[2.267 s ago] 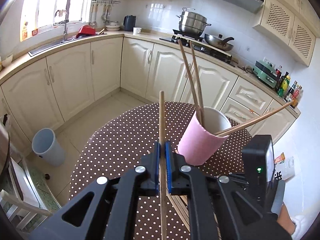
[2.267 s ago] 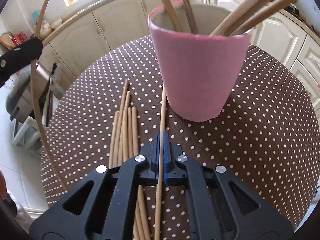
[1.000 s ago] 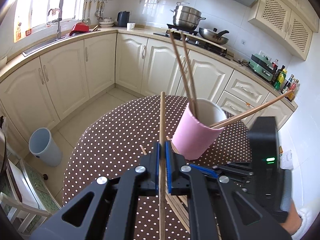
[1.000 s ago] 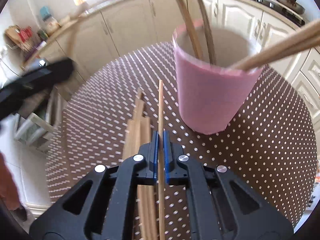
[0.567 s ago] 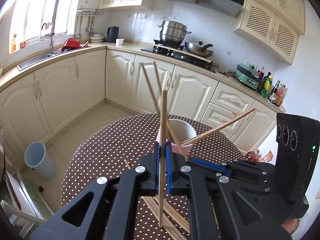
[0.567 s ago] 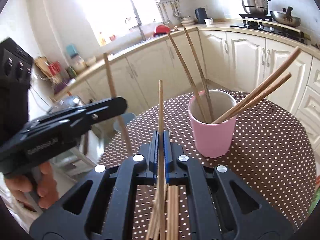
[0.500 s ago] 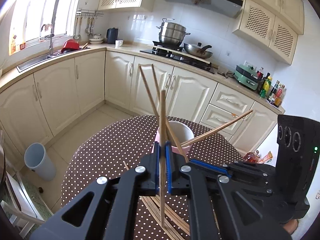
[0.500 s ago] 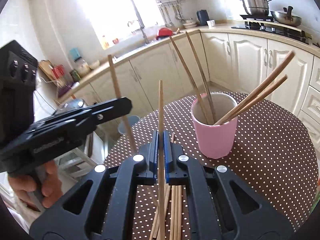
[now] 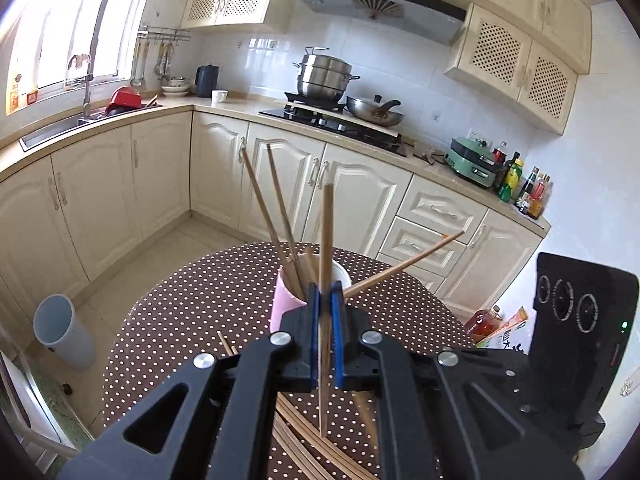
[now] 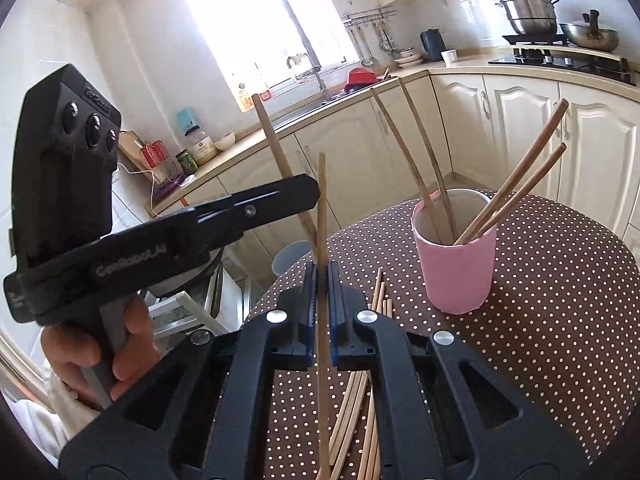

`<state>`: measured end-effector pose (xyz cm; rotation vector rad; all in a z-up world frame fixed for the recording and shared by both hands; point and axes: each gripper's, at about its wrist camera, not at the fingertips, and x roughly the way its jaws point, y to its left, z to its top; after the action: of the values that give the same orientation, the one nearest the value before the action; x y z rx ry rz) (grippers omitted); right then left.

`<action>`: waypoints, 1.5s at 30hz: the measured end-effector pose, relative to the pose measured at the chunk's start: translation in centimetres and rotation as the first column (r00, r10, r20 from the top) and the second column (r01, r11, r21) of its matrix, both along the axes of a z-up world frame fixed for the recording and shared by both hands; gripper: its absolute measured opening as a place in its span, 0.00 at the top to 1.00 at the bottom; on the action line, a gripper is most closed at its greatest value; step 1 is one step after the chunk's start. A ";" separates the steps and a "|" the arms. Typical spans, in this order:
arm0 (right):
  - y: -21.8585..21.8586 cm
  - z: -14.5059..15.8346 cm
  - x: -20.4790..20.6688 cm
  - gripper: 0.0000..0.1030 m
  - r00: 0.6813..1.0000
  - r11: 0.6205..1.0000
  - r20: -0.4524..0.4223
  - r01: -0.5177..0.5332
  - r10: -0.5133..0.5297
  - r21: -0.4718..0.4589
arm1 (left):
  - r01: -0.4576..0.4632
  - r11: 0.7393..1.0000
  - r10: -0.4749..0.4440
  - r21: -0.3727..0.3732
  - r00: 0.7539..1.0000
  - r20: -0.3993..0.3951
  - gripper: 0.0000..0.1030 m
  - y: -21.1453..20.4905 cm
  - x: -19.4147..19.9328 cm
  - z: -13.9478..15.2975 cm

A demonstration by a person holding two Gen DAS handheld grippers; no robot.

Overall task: Organize utensils
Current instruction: 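Carry both chopsticks over the pink cup and lower them in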

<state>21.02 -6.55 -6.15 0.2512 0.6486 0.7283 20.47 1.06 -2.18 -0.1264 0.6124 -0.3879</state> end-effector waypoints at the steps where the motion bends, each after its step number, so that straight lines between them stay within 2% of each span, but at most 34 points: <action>1: 0.0 0.0 0.0 0.94 1.000 1.000 0.000 0.001 -0.001 0.000 | 0.002 1.000 -0.002 0.002 1.000 0.001 0.94 -0.2 -0.1 0.0; 13: -0.1 0.2 0.4 0.94 1.000 0.999 0.025 0.016 -0.015 -0.035 | -0.014 1.000 0.013 0.021 0.999 0.030 0.94 -0.1 -0.5 0.8; 19: -1.2 2.2 0.8 0.95 0.988 0.993 0.118 0.105 -0.097 -0.058 | -0.049 0.998 0.047 0.034 0.997 0.060 0.94 0.3 0.3 2.3; 26: -2.1 5.5 1.6 0.95 0.940 0.972 0.262 0.234 -0.216 -0.036 | -0.065 0.997 0.059 0.040 0.989 0.137 0.94 -0.4 1.1 5.6; 30: -2.1 6.5 1.9 0.95 0.907 0.957 0.325 0.291 -0.269 -0.018 | -0.097 0.994 0.086 0.049 0.975 0.204 0.94 -0.9 1.4 7.6; 36: -2.1 7.3 2.1 0.95 0.833 0.926 0.431 0.378 -0.348 0.016 | -0.122 0.992 0.114 0.013 0.952 0.284 0.94 -1.2 1.4 10.0; 41: -2.0 7.0 2.8 0.95 0.787 0.903 0.479 0.428 -0.388 0.029 | -0.126 0.992 0.127 -0.022 0.941 0.313 0.94 -1.5 1.9 10.0; 45: -1.8 5.9 3.4 0.95 0.785 0.899 0.479 0.438 -0.393 0.020 | -0.123 0.992 0.122 -0.015 0.956 0.266 0.94 -2.2 3.7 8.3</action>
<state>24.38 -8.37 -0.24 0.1142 0.1404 0.3041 24.12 -1.11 6.11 -0.1080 0.3362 -0.2781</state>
